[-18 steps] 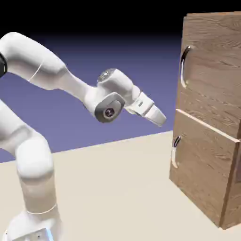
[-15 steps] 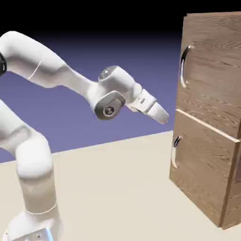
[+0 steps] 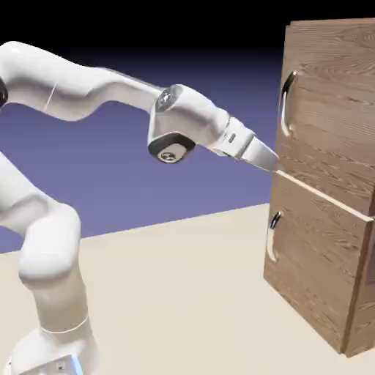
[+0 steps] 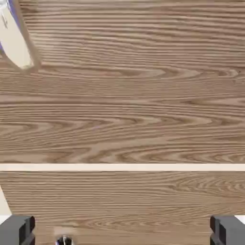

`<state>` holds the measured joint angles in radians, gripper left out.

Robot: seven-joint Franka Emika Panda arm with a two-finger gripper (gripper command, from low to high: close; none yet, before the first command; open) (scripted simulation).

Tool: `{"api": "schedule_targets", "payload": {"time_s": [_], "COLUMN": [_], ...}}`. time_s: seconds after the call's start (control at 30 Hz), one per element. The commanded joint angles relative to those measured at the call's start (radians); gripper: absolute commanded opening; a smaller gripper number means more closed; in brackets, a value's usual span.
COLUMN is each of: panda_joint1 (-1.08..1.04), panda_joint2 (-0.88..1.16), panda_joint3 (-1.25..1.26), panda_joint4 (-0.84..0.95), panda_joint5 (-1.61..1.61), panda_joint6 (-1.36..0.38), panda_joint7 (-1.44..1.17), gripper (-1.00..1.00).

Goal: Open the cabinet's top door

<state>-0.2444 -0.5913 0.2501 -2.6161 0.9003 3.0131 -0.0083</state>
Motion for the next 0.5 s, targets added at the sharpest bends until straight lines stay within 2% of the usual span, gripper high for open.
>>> {"api": "schedule_targets", "payload": {"time_s": [0.0,0.47], "panda_joint1": [-0.012,-0.186], "panda_joint2": [-0.001,-0.015], "panda_joint3": [0.012,0.181], "panda_joint4": [0.009,0.141], "panda_joint5": [0.044,0.653], "panda_joint6": [-0.001,-0.017], "panda_joint7": [-0.036,-0.543], "gripper": [0.0,0.0]}}
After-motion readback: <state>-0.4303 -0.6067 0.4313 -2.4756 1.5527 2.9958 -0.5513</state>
